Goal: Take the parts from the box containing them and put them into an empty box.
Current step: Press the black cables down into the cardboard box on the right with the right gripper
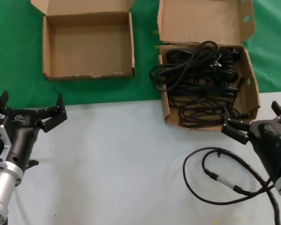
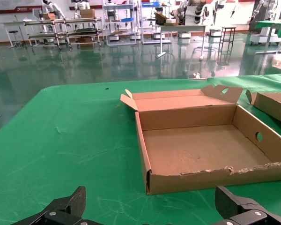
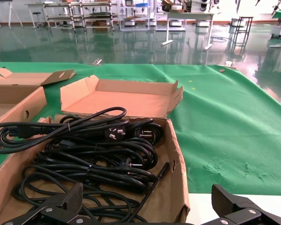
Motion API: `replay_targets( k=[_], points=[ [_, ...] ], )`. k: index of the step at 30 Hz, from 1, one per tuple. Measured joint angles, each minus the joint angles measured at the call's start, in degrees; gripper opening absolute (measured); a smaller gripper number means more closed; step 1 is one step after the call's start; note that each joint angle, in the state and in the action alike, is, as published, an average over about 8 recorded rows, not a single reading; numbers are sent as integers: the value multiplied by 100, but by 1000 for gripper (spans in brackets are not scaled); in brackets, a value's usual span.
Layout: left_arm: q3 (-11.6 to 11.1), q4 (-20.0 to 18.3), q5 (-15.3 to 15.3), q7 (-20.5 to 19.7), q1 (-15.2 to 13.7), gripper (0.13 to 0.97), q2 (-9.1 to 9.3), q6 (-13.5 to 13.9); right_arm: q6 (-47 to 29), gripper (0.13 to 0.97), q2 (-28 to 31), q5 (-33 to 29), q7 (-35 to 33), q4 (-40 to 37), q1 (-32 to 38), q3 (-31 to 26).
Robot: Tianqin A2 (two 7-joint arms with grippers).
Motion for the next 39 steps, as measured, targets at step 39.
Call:
replay_targets(
  k=[39],
  points=[
    [0, 0, 0, 0, 0, 904, 0, 0, 37, 966, 204, 10, -2, 144, -13, -107]
  ],
)
